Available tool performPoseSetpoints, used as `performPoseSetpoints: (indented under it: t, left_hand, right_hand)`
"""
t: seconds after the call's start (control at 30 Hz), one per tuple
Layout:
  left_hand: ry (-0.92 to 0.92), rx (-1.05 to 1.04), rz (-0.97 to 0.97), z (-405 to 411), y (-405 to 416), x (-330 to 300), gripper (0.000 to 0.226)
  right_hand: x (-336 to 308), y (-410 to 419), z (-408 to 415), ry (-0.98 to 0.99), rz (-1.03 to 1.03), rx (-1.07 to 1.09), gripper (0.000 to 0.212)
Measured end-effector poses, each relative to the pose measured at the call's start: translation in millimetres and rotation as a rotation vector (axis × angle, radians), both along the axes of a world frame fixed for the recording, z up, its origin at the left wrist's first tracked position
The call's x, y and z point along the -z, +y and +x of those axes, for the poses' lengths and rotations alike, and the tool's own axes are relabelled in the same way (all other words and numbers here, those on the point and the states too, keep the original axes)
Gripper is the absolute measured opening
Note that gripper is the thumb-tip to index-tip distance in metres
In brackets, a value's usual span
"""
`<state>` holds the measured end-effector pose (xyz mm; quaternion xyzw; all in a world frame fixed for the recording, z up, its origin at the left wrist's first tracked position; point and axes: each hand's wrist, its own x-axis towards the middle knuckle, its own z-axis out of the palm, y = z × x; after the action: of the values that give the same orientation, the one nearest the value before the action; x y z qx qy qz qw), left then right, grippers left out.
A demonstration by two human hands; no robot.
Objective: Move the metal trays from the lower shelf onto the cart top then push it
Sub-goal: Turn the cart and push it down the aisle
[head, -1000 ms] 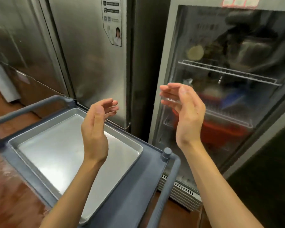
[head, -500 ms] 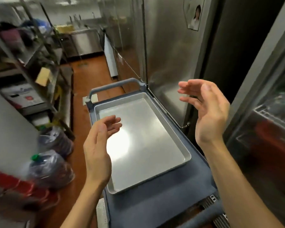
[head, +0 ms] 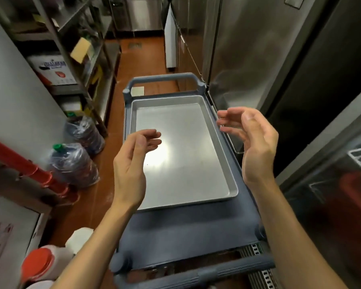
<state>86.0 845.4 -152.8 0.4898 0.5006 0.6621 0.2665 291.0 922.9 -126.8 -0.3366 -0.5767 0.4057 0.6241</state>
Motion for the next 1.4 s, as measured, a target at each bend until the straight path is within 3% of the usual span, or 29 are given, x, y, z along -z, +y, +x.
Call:
performPoseSetpoints:
  t: [0.1, 0.2, 0.3, 0.4, 0.5, 0.6, 0.83, 1.0, 1.17, 1.27, 1.33, 1.4]
  left_hand:
    - [0.131, 0.02, -0.177, 22, -18, 36, 0.036]
    - [0.317, 0.241, -0.511, 48, -52, 84, 0.039]
    - [0.784, 0.646, -0.815, 66, -83, 126, 0.061]
    - [1.1, 0.903, -0.919, 76, -98, 154, 0.072]
    - [1.29, 0.929, -0.854, 76, -94, 161, 0.047]
    - [1.273, 0.929, -0.869, 76, -92, 161, 0.028]
    - [1.252, 0.913, -0.891, 61, -81, 163, 0.027]
    - [1.27, 0.856, -0.876, 43, -70, 169, 0.026]
    - [1.245, 0.817, -0.866, 21, -53, 173, 0.026]
    - [1.307, 0.735, -0.792, 10, -40, 178, 0.043]
    - [1.394, 0.63, -0.718, 2, -35, 185, 0.06]
    - [1.393, 0.486, -0.642, -7, -31, 190, 0.073]
  right_hand:
    - [37, -5, 23, -0.215, -0.176, -0.232, 0.024]
    - [86, -25, 50, -0.829, -0.364, -0.48, 0.024]
    - [130, -48, 74, -1.42, -0.454, -0.891, 0.052]
    - [161, -64, 95, -1.626, -0.584, -1.175, 0.058]
    - [181, -72, 109, -1.669, -0.525, -1.144, 0.047]
    - [195, -73, 112, -1.668, -0.411, -1.045, 0.029]
    - [202, -63, 93, -1.667, -0.319, -1.026, 0.017]
    - [206, -63, 73, -1.7, -0.13, -0.859, 0.019]
    - [208, -56, 60, -1.615, 0.005, -0.731, 0.021]
    - [208, -41, 56, -1.567, 0.051, -0.69, 0.018]
    - [210, -29, 54, -1.557, 0.117, -0.649, 0.031]
    - [211, -17, 50, -1.552, 0.169, -0.576, 0.063]
